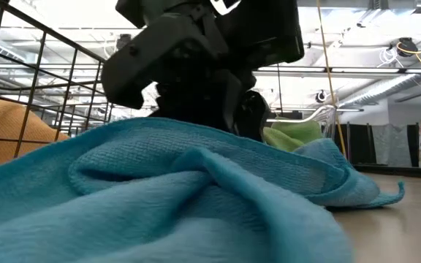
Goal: Sort microfiber towel by color & place in baskets
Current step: Put the blue towel into the bottom transparent bin
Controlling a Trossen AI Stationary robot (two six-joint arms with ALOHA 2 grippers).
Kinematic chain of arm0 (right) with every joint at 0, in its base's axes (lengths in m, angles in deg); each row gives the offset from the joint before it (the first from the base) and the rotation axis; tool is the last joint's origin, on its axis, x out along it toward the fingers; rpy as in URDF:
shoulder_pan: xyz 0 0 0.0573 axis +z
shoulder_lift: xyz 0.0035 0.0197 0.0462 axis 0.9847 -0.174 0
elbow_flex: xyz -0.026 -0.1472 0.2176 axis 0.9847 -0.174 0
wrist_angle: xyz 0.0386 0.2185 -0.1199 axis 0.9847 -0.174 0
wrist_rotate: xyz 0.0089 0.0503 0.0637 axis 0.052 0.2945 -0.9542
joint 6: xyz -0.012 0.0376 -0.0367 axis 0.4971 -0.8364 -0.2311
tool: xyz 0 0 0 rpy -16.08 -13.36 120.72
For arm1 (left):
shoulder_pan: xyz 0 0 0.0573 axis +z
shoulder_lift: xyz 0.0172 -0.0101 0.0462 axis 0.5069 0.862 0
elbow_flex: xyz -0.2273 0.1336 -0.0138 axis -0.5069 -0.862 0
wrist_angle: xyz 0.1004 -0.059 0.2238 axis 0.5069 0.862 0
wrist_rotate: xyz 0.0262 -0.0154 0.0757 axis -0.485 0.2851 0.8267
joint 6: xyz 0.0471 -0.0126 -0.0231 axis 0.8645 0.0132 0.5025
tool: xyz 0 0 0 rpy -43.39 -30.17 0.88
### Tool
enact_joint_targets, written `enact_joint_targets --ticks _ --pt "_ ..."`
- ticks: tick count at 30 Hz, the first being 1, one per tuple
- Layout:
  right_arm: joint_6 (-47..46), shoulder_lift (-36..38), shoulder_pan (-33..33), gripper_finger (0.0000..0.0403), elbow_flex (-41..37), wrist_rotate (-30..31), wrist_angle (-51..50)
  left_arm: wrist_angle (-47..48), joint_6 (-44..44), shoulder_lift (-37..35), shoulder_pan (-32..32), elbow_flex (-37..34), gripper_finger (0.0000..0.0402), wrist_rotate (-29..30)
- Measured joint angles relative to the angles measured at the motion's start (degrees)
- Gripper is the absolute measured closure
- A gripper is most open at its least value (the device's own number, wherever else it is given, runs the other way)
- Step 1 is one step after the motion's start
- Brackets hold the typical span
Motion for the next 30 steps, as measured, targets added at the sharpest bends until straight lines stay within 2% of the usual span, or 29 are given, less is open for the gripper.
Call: enact_joint_targets --ticks 2,4,9,11,13,17,23,26,30 --pt "0.16 0.02 0.20 0.0403 0.00 0.41 0.01 -0.27 0.17 0.38 0.33 0.00 0.0118 -0.03" --pt "0.18 0.02 0.24 0.0403 0.00 0.39 0.01 -0.27 0.35 0.43 0.42 0.00 0.0158 1.03" --pt "2.06 0.02 0.13 0.0403 0.00 0.77 0.01 1.12 2.62 -1.84 -1.03 -0.38 0.0319 10.74" --pt "3.11 0.04 0.19 0.0403 0.00 0.75 -0.05 3.39 2.62 -3.60 -1.44 -0.63 0.0373 12.33" --pt "3.96 0.04 0.59 0.0403 0.00 0.74 -0.44 5.36 2.33 -6.02 -2.09 -0.85 0.0378 13.65" --pt "4.53 -0.05 1.65 0.0403 0.00 2.27 -1.33 6.61 1.44 -12.64 -4.23 -0.59 0.0354 17.73" --pt "6.93 -1.32 3.63 0.0403 0.02 11.08 -3.97 6.92 -0.17 -19.83 -7.60 -0.61 0.0365 20.74" --pt "6.33 -3.03 4.52 0.0403 0.00 15.17 -4.48 6.37 -3.12 -21.67 -9.35 -0.48 0.0372 20.83" --pt "5.71 -5.47 4.65 0.0403 0.00 14.95 -4.10 6.58 -2.67 -22.03 -11.23 -0.52 0.0371 22.84"
